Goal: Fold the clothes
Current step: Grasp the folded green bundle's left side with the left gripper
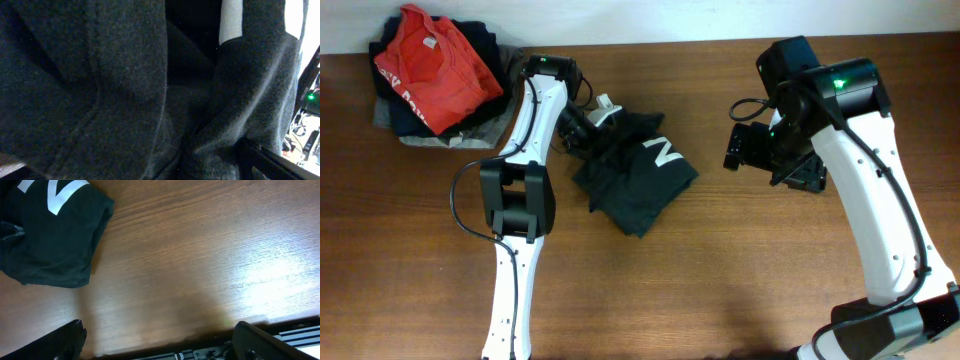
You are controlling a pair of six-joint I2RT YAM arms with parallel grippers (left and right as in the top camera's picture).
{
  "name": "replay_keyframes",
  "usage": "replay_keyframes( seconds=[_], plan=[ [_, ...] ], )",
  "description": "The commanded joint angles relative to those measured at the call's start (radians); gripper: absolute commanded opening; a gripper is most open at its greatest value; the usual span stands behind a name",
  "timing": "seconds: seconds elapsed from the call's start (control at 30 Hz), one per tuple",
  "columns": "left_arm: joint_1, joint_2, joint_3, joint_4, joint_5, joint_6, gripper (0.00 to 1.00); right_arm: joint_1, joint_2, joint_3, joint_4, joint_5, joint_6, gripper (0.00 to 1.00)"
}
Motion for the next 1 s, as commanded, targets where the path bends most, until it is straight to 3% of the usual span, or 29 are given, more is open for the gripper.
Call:
replay_keyframes(
  seconds=[0.0,0.13,0.2,0.4,0.5,0.57,0.97],
  plan=[
    [-0.005,0.032,-0.048,0.002,0.024,0.008,0.99,0.007,-0.03,-0.005,-0.006,0.027,0.005,0.99],
    [-0.006,0.032,-0.119,0.001,0.029,0.021,0.98,0.007,-0.03,-0.005,-0.005,0.046,0.005,0.99],
    [-0.008,0.032,-0.148,0.001,0.051,0.049,0.91,0.007,-0.03,-0.005,0.002,0.046,0.005,0.99],
    [-0.029,0.032,-0.188,0.002,0.089,0.076,0.51,0.007,-0.03,-0.005,0.009,0.046,0.005,0.99],
    [-0.042,0.032,-0.189,0.002,0.09,0.076,0.15,0.007,-0.03,-0.005,0.009,0.046,0.005,0.99],
    [-0.048,0.032,-0.189,0.002,0.092,0.076,0.0,0.007,-0.03,-0.005,0.009,0.046,0.005,0.99],
    [-0.011,0.031,-0.137,0.093,0.359,0.072,0.0,0.007,-0.03,-0.005,0.009,0.057,0.005,0.99]
  ],
)
